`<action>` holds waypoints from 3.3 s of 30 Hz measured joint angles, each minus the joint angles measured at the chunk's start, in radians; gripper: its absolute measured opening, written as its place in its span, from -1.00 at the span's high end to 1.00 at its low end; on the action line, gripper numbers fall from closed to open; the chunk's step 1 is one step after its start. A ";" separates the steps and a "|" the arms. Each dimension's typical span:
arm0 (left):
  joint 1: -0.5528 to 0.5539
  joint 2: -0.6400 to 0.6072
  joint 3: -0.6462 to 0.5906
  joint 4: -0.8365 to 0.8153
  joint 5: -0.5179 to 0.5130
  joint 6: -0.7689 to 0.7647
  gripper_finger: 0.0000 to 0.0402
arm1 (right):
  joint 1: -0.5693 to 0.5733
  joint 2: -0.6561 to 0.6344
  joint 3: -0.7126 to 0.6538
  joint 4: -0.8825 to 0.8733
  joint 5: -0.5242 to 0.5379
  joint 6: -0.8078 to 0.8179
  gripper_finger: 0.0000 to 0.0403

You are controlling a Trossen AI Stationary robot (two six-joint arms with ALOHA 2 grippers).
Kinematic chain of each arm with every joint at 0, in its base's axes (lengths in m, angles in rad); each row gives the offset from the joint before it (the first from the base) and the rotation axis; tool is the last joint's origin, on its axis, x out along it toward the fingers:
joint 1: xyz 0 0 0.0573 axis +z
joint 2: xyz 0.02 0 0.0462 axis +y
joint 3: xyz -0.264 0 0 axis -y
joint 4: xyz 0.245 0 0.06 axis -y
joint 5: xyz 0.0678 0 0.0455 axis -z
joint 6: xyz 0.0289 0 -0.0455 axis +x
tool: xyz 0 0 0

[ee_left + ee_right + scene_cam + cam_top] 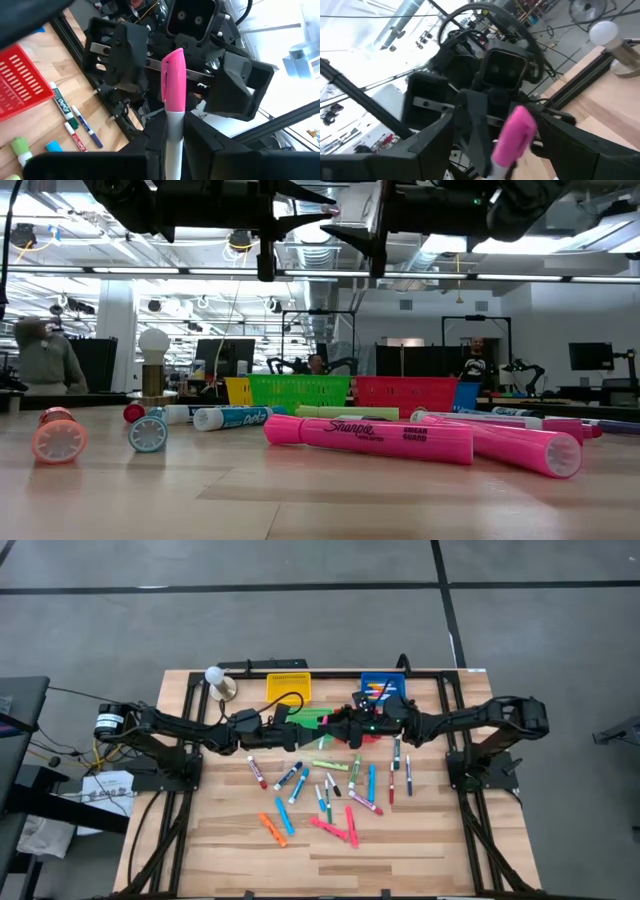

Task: Pick & Place Markers
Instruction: Put the pink highlighter into the blue bin

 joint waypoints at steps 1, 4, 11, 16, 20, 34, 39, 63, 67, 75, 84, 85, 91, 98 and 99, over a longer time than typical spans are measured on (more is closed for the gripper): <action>0.000 0.000 0.000 0.000 -0.001 0.000 0.76 | 0.000 0.000 0.002 0.002 -0.006 0.000 -0.36; 0.000 0.000 0.000 0.000 -0.011 0.000 0.76 | 0.000 0.000 0.002 0.000 -0.008 0.001 -0.30; 0.010 0.000 0.000 0.001 -0.010 0.001 0.74 | 0.000 0.000 0.002 -0.009 -0.007 0.001 0.09; 0.011 -0.001 0.000 0.005 -0.007 0.002 0.74 | -0.004 0.000 0.001 -0.013 -0.005 0.000 0.43; 0.011 -0.002 0.001 0.006 -0.011 0.009 0.74 | -0.008 0.000 0.001 -0.012 -0.008 -0.001 0.66; 0.012 -0.001 0.000 -0.004 -0.020 0.064 0.50 | -0.027 -0.001 0.001 -0.013 -0.011 -0.005 0.80; 0.012 -0.001 0.000 -0.004 0.012 0.132 0.25 | -0.033 -0.001 0.001 -0.015 -0.009 -0.002 0.81; 0.069 -0.235 -0.001 -0.497 0.295 0.463 0.02 | -0.196 -0.219 0.001 -0.459 -0.001 -0.163 0.82; 0.076 -0.279 -0.001 -0.570 0.256 0.519 0.05 | -0.264 -0.280 0.001 -0.607 0.021 -0.234 0.81; 0.124 -0.352 -0.092 -0.587 0.247 0.550 0.07 | -0.412 -0.345 0.001 -0.812 0.028 -0.355 0.81; 0.185 -0.449 -0.238 -0.585 0.247 0.546 0.07 | -0.536 -0.346 0.001 -0.929 0.025 -0.474 0.81; 0.191 -0.459 -0.249 -0.585 0.247 0.545 0.07 | -0.545 -0.346 0.001 -0.937 0.025 -0.481 0.81; 0.226 -0.507 -0.298 -0.585 0.228 0.546 0.07 | -0.583 -0.343 0.041 -1.050 0.057 -0.580 0.80; 0.259 -0.514 -0.301 -0.575 0.225 0.546 0.07 | -0.599 -0.322 0.155 -1.208 0.140 -0.739 0.78; 0.262 -0.513 -0.301 -0.575 0.225 0.546 0.07 | -0.603 -0.312 0.171 -1.235 0.152 -0.772 0.78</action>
